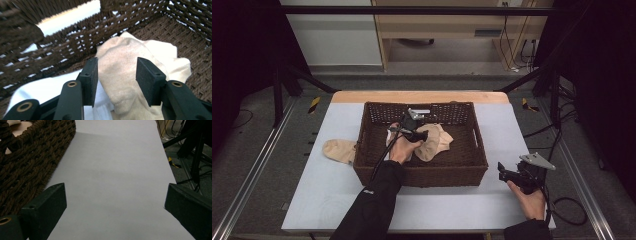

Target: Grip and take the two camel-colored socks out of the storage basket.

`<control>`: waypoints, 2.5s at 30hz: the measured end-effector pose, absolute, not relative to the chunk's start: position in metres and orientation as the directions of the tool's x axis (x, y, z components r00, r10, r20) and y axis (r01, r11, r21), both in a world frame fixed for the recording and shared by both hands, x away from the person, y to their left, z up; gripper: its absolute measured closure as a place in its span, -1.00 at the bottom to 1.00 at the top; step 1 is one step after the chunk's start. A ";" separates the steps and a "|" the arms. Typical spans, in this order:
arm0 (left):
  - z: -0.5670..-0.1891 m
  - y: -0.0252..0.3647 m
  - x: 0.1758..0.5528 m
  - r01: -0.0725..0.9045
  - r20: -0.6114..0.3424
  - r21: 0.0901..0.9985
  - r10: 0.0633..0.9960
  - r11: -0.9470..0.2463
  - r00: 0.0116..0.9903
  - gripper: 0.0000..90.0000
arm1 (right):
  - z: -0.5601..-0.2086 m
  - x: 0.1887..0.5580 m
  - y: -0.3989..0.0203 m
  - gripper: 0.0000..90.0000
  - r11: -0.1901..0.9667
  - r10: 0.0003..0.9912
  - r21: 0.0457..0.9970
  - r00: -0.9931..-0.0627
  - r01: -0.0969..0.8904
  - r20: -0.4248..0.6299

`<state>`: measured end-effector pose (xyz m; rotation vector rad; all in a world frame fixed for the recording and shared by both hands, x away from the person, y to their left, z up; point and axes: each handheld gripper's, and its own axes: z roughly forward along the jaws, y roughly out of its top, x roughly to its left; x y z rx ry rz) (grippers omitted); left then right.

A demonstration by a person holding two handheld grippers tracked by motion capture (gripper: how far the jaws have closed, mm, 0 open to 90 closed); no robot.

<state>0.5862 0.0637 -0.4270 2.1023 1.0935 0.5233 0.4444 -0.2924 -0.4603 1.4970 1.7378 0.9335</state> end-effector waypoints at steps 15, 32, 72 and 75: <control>-0.434 0.061 0.587 0.619 0.001 0.645 0.811 -0.448 0.586 0.74 | -0.461 0.445 -0.292 -0.90 0.100 0.990 0.845 -0.139 0.526 -0.031; -0.439 0.064 0.589 0.635 -0.008 0.643 0.825 -0.428 0.565 0.08 | -0.461 0.445 -0.292 -0.90 0.099 0.990 0.842 -0.141 0.530 -0.027; -0.346 0.101 0.532 0.337 -0.060 0.917 0.760 -0.215 0.647 0.82 | -0.461 0.445 -0.293 -0.90 0.102 0.990 0.841 -0.137 0.531 -0.033; -0.337 0.108 0.523 0.314 -0.060 0.930 0.760 -0.194 0.648 0.82 | -0.461 0.445 -0.292 -0.90 0.102 0.990 0.841 -0.138 0.532 -0.033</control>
